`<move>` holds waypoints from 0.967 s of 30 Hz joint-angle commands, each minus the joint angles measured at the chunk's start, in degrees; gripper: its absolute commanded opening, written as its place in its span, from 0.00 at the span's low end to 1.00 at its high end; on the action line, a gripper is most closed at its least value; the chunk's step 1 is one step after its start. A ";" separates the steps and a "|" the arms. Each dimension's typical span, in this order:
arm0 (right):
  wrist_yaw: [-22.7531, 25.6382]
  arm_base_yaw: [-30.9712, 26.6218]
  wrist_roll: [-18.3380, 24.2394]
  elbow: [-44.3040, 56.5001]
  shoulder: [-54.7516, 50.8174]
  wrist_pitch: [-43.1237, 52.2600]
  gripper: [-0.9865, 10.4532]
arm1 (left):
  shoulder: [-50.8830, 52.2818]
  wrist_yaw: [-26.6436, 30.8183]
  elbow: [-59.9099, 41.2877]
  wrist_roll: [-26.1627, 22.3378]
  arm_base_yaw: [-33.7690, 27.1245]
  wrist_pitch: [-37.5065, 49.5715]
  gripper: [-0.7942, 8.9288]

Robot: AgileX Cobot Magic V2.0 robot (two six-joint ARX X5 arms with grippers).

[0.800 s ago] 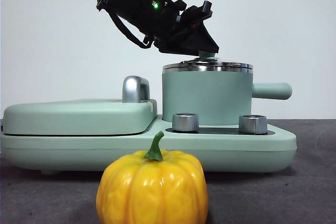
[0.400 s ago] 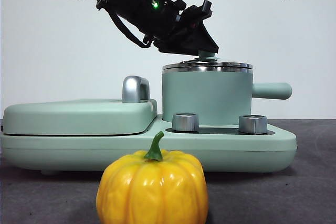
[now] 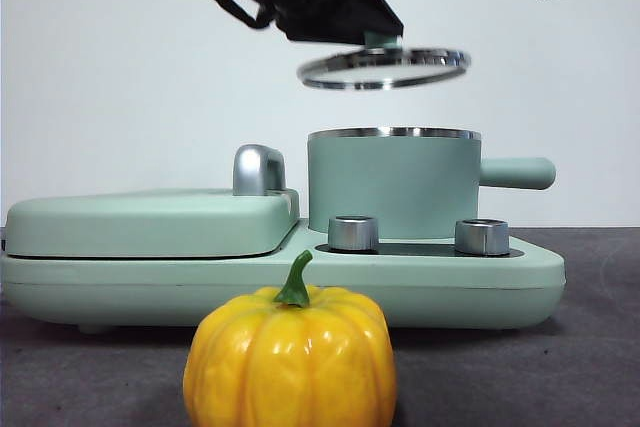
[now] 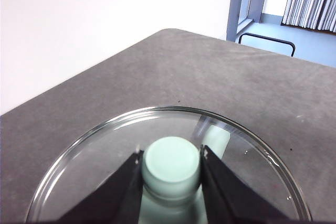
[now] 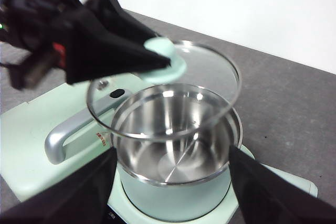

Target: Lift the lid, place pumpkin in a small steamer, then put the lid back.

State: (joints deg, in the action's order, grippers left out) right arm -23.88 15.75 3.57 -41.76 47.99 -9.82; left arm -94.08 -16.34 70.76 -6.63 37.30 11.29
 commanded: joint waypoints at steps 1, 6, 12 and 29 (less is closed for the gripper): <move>-0.11 0.26 -0.59 -1.11 0.22 0.31 0.38 | 2.16 0.04 1.31 -0.15 -0.26 -2.27 0.09; -0.11 0.26 -0.59 -1.11 0.22 -0.72 0.38 | 6.40 2.99 1.31 -0.37 -1.75 -11.08 0.09; -0.83 0.94 0.55 -1.11 0.22 -5.03 0.38 | 12.15 2.99 1.29 -0.44 -4.24 -22.40 0.09; 1.73 23.89 16.06 -1.11 0.66 -13.68 0.38 | 25.00 3.02 -3.23 -3.78 -14.08 -31.36 0.09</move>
State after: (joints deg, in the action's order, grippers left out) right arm -22.65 38.33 16.82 -41.76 48.05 -23.70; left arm -69.82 -13.26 67.11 -9.72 23.33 -21.63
